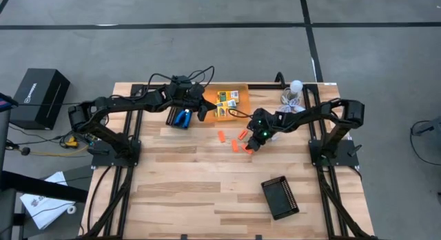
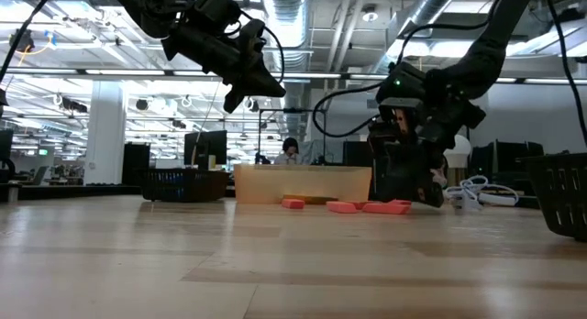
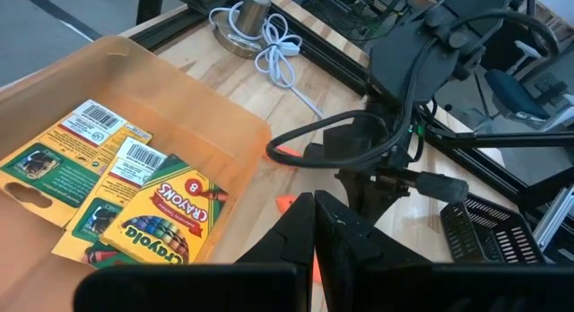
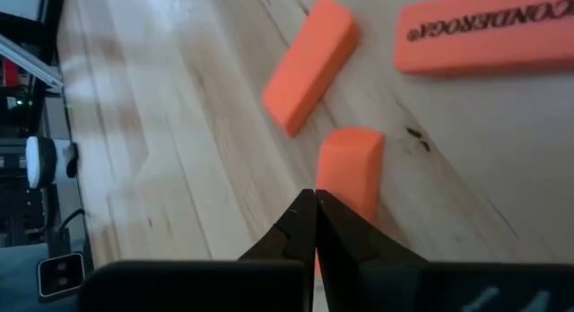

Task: Pick & Place School Supplies
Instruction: Put the orange eraser into the bottom black bin

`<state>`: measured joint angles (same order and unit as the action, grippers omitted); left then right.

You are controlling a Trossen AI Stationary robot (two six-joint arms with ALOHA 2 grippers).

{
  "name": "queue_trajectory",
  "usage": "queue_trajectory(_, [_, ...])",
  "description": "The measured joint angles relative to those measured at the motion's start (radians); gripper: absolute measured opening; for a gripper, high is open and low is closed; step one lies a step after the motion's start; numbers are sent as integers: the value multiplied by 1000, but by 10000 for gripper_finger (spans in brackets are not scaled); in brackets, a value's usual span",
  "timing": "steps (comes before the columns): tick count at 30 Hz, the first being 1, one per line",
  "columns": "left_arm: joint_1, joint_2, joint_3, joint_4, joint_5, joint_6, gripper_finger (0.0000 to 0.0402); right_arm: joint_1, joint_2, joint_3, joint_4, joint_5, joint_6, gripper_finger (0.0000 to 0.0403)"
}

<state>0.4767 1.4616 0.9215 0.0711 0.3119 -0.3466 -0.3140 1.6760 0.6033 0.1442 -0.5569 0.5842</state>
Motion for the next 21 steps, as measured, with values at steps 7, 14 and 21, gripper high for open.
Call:
queue_trajectory(7, [0,0,0,0,0,1,2,-33,0,0,-10,4,-19,0])
queue_trajectory(14, [0,0,0,0,0,1,2,-73,-2,1,-45,4,-63,0])
queue_trajectory(21, [0,0,-2,0,0,0,2,-88,-1,1,-80,8,-95,0])
